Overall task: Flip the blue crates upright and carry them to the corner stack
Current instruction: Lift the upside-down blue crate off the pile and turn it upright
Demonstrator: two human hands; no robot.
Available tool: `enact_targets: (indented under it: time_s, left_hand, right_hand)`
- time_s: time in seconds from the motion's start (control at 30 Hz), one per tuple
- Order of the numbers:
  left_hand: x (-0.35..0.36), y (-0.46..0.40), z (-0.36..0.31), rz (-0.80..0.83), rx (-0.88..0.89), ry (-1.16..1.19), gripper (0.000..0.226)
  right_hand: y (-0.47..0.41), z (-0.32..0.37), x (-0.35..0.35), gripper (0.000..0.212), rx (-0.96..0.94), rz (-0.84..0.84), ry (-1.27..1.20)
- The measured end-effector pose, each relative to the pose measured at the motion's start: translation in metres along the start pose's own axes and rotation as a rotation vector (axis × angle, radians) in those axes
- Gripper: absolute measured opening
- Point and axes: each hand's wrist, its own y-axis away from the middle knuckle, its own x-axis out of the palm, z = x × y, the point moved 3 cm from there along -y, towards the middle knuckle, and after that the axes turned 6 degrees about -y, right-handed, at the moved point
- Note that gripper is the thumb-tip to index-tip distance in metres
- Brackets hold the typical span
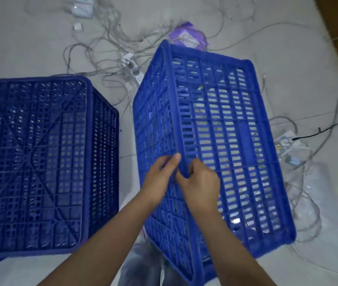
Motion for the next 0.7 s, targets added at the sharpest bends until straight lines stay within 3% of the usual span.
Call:
enact_targets:
  time_s: [0.03,0.1,0.13,0.2,0.33,0.5,0.6,0.7]
  left_hand:
    - [0.001,-0.004,-0.002,0.005,-0.006,-0.030,0.084]
    - [0.000,-0.016,-0.001,-0.031,-0.012,-0.078,0.045]
    - [-0.002,-0.023,0.002,-0.044,-0.002,-0.085,0.026]
    - [-0.005,-0.034,0.009,-0.040,0.024,-0.127,0.013]
    - [-0.017,-0.044,0.030,-0.065,0.017,-0.150,0.011]
    - [-0.043,-0.053,0.055,-0.111,-0.041,-0.145,0.026]
    - [-0.052,-0.058,0.060,-0.086,-0.037,-0.139,0.037]
    - [-0.056,-0.058,0.060,-0.067,-0.039,-0.201,0.039]
  right_hand:
    - [0.001,0.001,0.007,0.025,-0.001,0.007,0.015]
    - [0.004,0.000,0.023,0.018,-0.032,0.006,0.075]
    - [0.006,0.000,0.031,0.020,-0.048,0.038,0.118]
    - [0.009,-0.002,0.048,0.029,-0.064,0.062,0.214]
    - [0.015,-0.003,0.076,0.035,-0.033,0.041,0.273]
    - [0.025,0.006,0.108,0.009,-0.186,0.215,0.326]
    - [0.020,0.006,0.107,0.025,-0.205,0.438,0.300]
    - [0.013,-0.004,0.089,0.027,-0.220,0.470,0.258]
